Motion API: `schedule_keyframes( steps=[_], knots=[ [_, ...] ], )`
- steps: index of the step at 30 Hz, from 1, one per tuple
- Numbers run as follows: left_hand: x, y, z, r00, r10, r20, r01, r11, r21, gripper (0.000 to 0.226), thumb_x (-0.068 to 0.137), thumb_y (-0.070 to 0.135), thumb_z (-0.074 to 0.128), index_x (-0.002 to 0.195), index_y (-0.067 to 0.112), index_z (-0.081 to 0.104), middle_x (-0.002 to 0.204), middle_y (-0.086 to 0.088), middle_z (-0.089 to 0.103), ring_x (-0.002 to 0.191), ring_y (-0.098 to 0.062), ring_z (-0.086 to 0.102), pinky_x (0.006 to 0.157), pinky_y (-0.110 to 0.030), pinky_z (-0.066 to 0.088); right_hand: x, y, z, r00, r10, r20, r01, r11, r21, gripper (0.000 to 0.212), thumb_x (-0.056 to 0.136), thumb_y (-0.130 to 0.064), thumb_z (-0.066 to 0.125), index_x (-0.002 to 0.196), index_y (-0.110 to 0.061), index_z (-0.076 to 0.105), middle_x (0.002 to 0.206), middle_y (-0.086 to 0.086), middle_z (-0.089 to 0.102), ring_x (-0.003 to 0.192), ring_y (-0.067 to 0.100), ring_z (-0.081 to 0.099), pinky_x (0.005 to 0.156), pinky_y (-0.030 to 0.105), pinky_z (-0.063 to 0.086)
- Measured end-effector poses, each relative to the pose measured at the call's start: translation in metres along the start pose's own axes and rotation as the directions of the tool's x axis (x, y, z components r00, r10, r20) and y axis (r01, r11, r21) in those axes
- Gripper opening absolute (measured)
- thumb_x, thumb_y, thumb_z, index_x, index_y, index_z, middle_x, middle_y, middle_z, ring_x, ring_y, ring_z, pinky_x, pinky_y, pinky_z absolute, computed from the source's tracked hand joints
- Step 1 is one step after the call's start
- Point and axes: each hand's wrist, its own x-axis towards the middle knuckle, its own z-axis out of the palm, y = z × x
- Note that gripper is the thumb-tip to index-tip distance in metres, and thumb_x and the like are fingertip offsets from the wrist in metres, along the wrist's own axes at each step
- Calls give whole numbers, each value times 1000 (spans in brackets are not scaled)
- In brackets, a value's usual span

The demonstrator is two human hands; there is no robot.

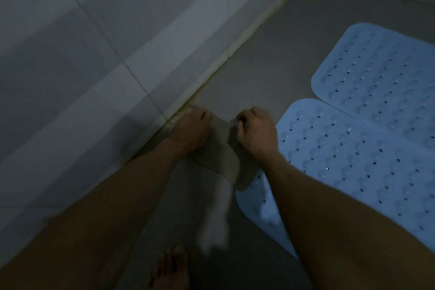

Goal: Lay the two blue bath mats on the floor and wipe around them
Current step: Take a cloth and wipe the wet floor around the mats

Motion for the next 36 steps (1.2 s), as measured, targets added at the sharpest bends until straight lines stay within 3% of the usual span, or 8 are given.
schedule_keyframes(
  steps=[2,4,5,7,9,12,30,36],
  knots=[
    [-13,-2,11,1000,-2,23,3,1000,-17,23,94,18,50,109,3,57,114,-21,56,98,-37,57,85,-46,49,-25,-16,12,996,91,17,-91,996,10,24,93,-24,51,107,-12,66,106,8,58,102,24,53,91,38,45],
    [-20,0,22,995,-40,93,48,996,-78,42,98,28,40,127,1,53,133,-22,51,119,-38,51,102,-47,43,-49,-21,31,975,199,103,-198,980,-19,40,97,-30,43,128,-11,58,129,14,53,121,29,49,110,41,36],
    [-23,2,27,988,-45,149,59,994,-95,54,100,36,29,136,1,47,143,-20,45,129,-37,44,108,-47,38,-59,-20,39,955,243,172,-245,970,-12,51,99,-35,37,142,-10,46,146,17,43,135,31,39,121,38,19],
    [-27,7,32,982,-43,186,64,992,-109,68,98,44,10,150,5,29,158,-15,24,144,-31,25,119,-45,21,-74,-15,52,933,266,242,-272,962,-9,67,100,-42,20,156,-8,16,164,14,12,152,27,11,119,30,-9],
    [-31,10,32,981,-55,184,82,986,-145,63,101,43,7,155,11,7,163,-7,0,150,-21,1,121,-35,-2,-82,-11,57,959,216,185,-203,975,-87,67,101,-45,10,158,-10,1,166,11,-6,153,23,-8,120,34,-12],
    [-30,11,29,981,-36,193,72,981,-182,64,101,46,6,155,16,-8,161,0,-17,145,-10,-19,115,-29,-14,-82,-11,58,956,207,206,-179,973,-149,66,103,-47,9,156,-13,-12,164,8,-20,150,19,-22,121,37,-14],
    [129,16,46,997,27,71,-22,997,-79,71,94,53,-5,155,17,-8,163,0,-12,149,-13,-11,119,-33,-10,46,58,34,940,297,170,-260,943,-210,67,104,-45,12,156,-10,-13,164,9,-19,151,21,-19,118,34,-19],
    [215,27,46,997,64,31,-60,992,-112,61,103,44,10,156,17,-3,163,0,-9,149,-13,-9,120,-34,-11,112,101,22,930,345,129,-314,925,-212,68,103,-45,12,156,-10,-12,164,9,-18,151,21,-19,120,36,-17]
  ],
)
